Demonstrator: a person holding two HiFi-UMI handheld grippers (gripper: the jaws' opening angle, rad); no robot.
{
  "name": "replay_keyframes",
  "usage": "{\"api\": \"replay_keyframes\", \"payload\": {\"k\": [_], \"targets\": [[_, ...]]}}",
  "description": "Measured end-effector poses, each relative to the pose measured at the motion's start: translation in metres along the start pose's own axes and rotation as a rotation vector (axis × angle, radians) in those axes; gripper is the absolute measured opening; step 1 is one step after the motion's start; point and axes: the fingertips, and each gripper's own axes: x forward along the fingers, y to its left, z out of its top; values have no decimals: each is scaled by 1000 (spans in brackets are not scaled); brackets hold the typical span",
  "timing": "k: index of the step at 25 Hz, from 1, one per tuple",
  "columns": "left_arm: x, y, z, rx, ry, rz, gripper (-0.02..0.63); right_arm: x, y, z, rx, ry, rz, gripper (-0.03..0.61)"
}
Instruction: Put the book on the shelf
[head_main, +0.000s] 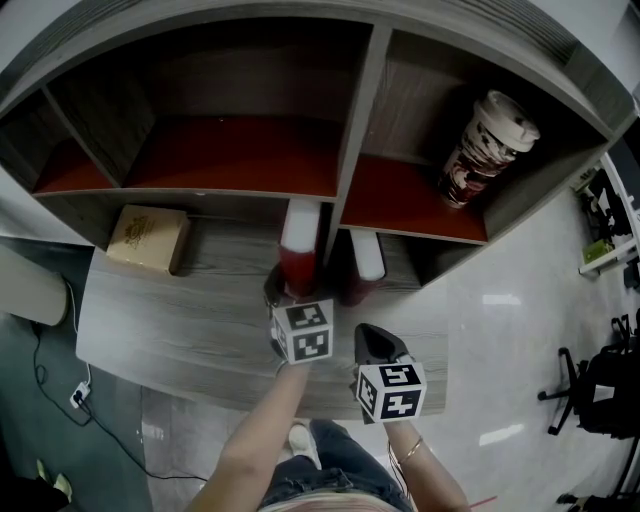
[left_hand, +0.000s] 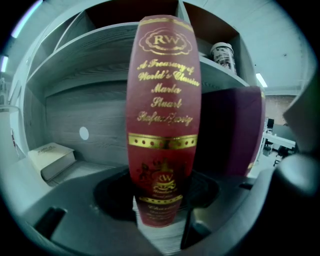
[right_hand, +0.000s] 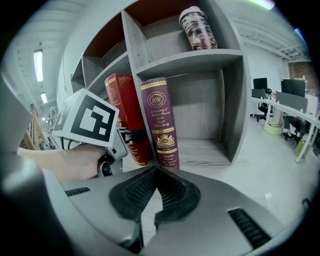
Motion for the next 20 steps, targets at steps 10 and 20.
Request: {"api": "replay_keyframes", "payload": {"k": [10,20], "targets": [[-1,-4,-1,12,42,-44,239,-2,7,-1,-6,-2,12,9],[-20,-7,2,10,20,-42,245,-14,12,-3,-12,-16,12,9]]}}
